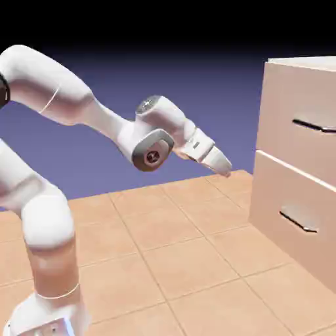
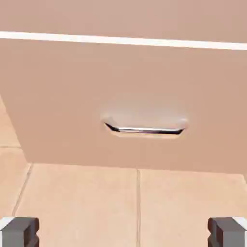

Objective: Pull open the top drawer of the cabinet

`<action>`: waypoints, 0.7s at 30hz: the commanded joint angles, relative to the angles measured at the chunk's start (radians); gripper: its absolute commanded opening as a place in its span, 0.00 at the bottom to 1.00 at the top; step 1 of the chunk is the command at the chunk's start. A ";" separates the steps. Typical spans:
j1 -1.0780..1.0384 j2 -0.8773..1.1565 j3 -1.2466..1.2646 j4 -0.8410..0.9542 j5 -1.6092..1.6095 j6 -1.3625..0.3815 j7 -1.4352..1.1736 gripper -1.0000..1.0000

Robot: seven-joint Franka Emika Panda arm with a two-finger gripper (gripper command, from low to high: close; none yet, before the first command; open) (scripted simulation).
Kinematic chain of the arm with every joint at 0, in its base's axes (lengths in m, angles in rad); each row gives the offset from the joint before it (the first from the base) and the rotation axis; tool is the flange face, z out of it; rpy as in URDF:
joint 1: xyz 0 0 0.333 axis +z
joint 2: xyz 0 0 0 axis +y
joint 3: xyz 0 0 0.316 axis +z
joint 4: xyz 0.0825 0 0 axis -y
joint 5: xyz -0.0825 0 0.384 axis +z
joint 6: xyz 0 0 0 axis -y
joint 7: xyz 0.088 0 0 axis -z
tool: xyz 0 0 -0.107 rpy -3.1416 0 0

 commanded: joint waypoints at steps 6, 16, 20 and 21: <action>0.114 0.205 -0.174 0.068 0.261 -0.073 -0.253 0.50; 0.303 0.547 -0.464 0.182 0.696 -0.194 -0.675 0.50; 0.378 0.684 -0.580 0.228 0.870 -0.243 -0.844 0.50; 0.397 0.718 -0.610 0.239 0.913 -0.255 -0.886 0.50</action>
